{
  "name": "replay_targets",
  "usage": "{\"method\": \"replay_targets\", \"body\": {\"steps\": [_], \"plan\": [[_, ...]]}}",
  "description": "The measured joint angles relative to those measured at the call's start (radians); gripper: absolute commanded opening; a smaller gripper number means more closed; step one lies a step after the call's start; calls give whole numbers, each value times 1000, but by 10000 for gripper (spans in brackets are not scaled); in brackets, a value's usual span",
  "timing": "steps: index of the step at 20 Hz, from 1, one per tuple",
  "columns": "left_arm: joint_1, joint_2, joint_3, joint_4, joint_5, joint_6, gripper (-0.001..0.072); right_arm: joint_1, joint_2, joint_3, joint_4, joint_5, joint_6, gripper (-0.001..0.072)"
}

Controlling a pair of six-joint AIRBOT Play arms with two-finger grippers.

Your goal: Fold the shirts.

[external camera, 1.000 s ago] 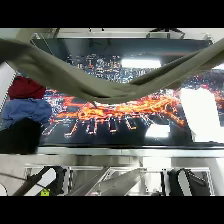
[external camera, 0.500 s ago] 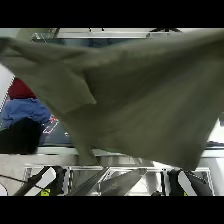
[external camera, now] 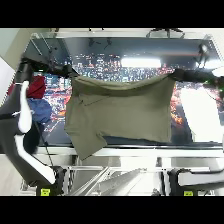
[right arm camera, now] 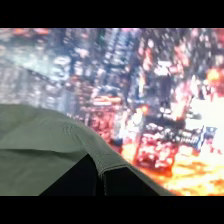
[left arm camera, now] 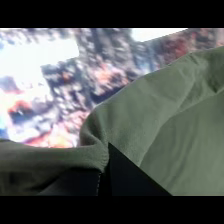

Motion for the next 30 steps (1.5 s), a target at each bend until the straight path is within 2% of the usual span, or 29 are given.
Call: {"method": "replay_targets", "body": {"steps": [3,7,13,19,25,26,27,28,30], "plan": [[10,-127,136,14,-36,-40,15,-37,-171,83,98,-3,15,16],[23,-145,119,48,-72,-45,14,-77,-255,153,145,65,18,16],[3,-114,83,211,0,-51,14,-76,-282,162,-25,203,26,16],[-73,-108,77,463,78,-115,14,-17,-285,121,-195,248,74,16],[-106,-107,77,542,90,-137,16,34,-285,114,-294,257,126,19],[-108,-108,77,546,95,-137,56,39,-285,114,-305,258,134,74],[-109,-107,77,549,95,-137,430,43,-285,114,-313,262,140,301],[-110,-107,77,559,100,-137,617,47,-282,114,-313,269,147,387],[-111,-107,82,560,119,-141,597,49,-270,115,-325,285,158,388]]}}
